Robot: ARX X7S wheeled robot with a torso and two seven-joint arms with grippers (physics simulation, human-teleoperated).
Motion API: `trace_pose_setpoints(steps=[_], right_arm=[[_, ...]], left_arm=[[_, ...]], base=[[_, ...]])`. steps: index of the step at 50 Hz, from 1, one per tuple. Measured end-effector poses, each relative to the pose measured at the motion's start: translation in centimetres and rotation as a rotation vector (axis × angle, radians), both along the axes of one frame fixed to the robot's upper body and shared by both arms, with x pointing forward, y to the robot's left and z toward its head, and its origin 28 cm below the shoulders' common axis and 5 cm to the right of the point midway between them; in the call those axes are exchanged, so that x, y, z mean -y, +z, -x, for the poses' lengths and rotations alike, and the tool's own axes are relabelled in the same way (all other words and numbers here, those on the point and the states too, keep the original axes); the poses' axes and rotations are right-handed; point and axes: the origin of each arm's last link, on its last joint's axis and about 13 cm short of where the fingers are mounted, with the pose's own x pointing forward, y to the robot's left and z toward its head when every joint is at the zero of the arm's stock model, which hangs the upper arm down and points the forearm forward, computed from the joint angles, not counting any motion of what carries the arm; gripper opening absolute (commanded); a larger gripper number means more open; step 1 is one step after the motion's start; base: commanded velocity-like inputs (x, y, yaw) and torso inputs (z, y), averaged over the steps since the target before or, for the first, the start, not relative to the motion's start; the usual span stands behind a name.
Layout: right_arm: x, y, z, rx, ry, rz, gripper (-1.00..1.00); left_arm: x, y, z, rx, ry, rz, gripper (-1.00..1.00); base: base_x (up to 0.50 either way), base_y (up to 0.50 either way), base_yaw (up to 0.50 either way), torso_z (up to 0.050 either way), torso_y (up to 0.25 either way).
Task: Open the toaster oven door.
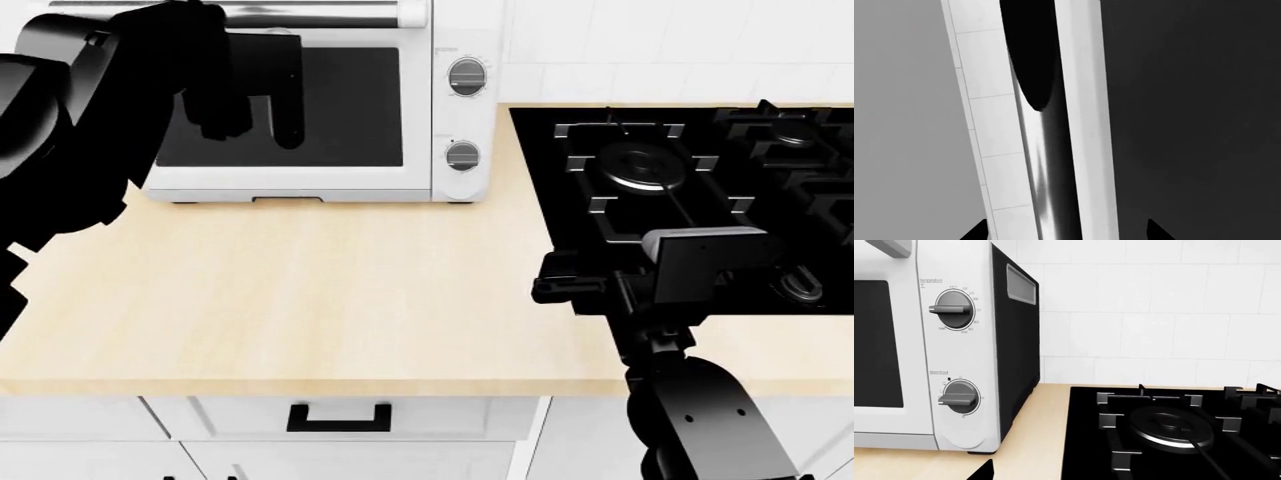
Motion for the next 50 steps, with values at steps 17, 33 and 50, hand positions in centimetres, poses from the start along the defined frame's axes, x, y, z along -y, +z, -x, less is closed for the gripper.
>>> trace_pose_setpoints(steps=[17,33,50], right_arm=[[0.4,-0.1,0.1,-0.002,-0.013,-0.002,1.00],[0.5,-0.2,0.1,-0.004,-0.018,-0.005,1.00],[0.5,0.1,0.2,0.001,-0.014,-0.011,1.00]], left_arm=[[0.8,-0.1,-1.9,0.005,0.003,-0.025,1.00],[0.9,0.0,-2.0,0.036,-0.018,-0.053,-1.00],[-0.1,-0.8,0.6,0.057,-0.073,-0.061,-1.00]], base=[[0.00,0.00,0.00,0.000,0.000],[0.00,0.00,0.00,0.000,0.000],[0.00,0.00,0.00,0.000,0.000]])
